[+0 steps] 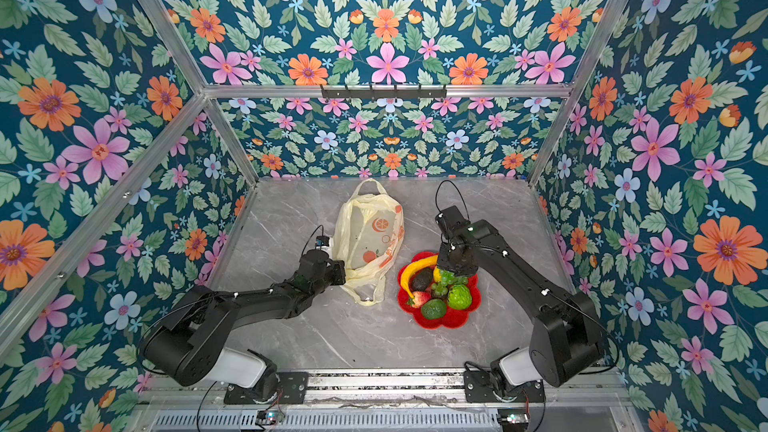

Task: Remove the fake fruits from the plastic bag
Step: 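Lower the grapes onto the red plate and open the right gripper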

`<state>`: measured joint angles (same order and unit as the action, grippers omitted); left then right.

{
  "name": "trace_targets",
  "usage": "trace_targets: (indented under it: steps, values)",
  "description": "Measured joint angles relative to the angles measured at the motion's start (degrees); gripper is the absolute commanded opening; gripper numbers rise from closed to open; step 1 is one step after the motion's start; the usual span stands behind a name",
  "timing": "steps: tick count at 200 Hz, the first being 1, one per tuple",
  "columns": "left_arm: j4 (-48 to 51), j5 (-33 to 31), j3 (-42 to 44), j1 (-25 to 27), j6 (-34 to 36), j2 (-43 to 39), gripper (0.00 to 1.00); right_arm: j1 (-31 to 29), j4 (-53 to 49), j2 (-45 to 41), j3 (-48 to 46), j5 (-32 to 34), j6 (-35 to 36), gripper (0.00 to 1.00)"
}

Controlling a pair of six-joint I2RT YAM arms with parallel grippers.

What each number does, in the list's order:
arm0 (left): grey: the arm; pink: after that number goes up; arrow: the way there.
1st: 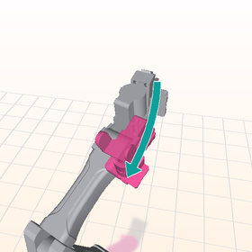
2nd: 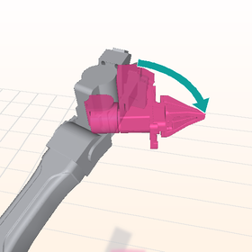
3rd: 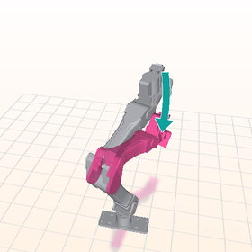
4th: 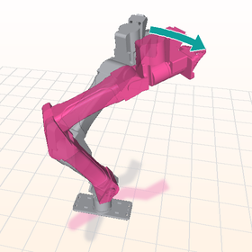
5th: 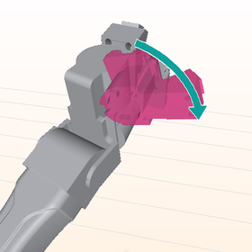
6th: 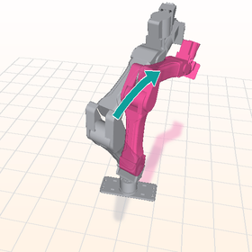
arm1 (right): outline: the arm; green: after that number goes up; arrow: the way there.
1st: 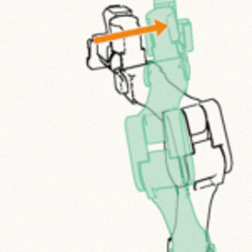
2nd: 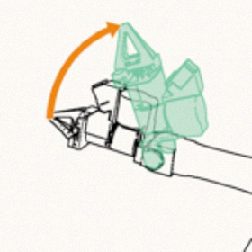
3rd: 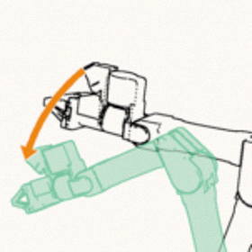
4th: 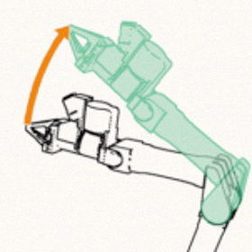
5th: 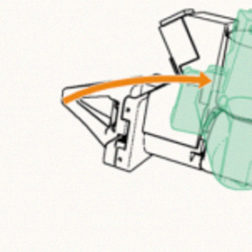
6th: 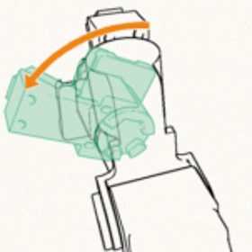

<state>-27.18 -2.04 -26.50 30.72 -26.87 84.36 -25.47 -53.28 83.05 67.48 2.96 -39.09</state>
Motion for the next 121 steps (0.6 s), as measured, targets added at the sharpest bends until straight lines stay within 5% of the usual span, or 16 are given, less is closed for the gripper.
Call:
trace_targets:
  steps: [121]
  values:
    - [0.17, -0.48, -0.22, 0.0, 0.04, -0.02, 0.0, -4.79, -3.58, -1.29, -1.25, -2.38, -1.51, 0.75]
